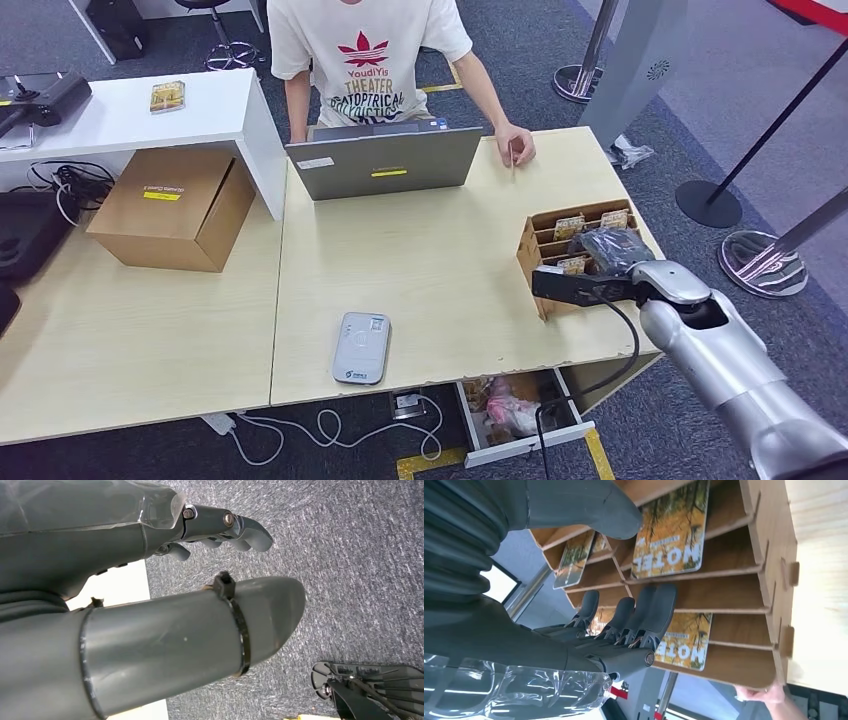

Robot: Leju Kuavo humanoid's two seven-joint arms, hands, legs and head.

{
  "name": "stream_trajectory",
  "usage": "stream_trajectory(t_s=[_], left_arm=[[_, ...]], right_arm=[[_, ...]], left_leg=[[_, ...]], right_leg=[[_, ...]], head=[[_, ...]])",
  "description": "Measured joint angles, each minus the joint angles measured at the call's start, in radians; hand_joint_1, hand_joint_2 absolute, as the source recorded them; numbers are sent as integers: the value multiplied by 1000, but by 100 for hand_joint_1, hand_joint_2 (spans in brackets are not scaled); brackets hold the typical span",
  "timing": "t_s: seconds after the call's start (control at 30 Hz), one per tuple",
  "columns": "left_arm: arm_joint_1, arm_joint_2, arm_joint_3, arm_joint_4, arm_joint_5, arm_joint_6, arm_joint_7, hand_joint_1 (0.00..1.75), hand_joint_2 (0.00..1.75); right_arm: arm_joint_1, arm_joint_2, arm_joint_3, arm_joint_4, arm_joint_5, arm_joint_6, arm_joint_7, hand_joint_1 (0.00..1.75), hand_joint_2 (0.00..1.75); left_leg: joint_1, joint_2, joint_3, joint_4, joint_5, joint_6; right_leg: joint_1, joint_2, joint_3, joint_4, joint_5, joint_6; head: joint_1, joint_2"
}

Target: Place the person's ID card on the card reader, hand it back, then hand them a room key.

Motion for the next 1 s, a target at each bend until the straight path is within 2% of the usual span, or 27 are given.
stream_trajectory(t_s=[0.27,0.33,0.47,0.57,1.0], left_arm=[[0,0,0,0,-4,0,0,0,0],[0,0,0,0,-6,0,0,0,0],[-1,0,0,0,-13,0,-1,0,0],[-1,0,0,0,-16,-1,-1,0,0],[-2,2,-1,-1,-18,-1,0,0,0]], right_arm=[[17,-7,-5,-5,-7,-6,-1,93,175],[24,-7,-11,-5,-7,-10,-1,103,175],[40,-8,-24,-9,-9,-19,1,143,175],[53,-10,-32,-17,-10,-22,4,155,175],[80,-13,-60,-38,-7,-19,14,158,175]], left_leg=[[0,0,0,0,0,0],[0,0,0,0,0,0],[0,0,0,0,0,0],[0,0,0,0,0,0],[0,0,1,0,0,0]], right_leg=[[0,0,0,0,0,0],[0,0,0,0,0,0],[0,0,0,0,0,0],[0,0,0,0,0,0],[0,0,0,0,0,0]], head=[[0,0],[0,0],[0,0],[0,0],[0,0]])
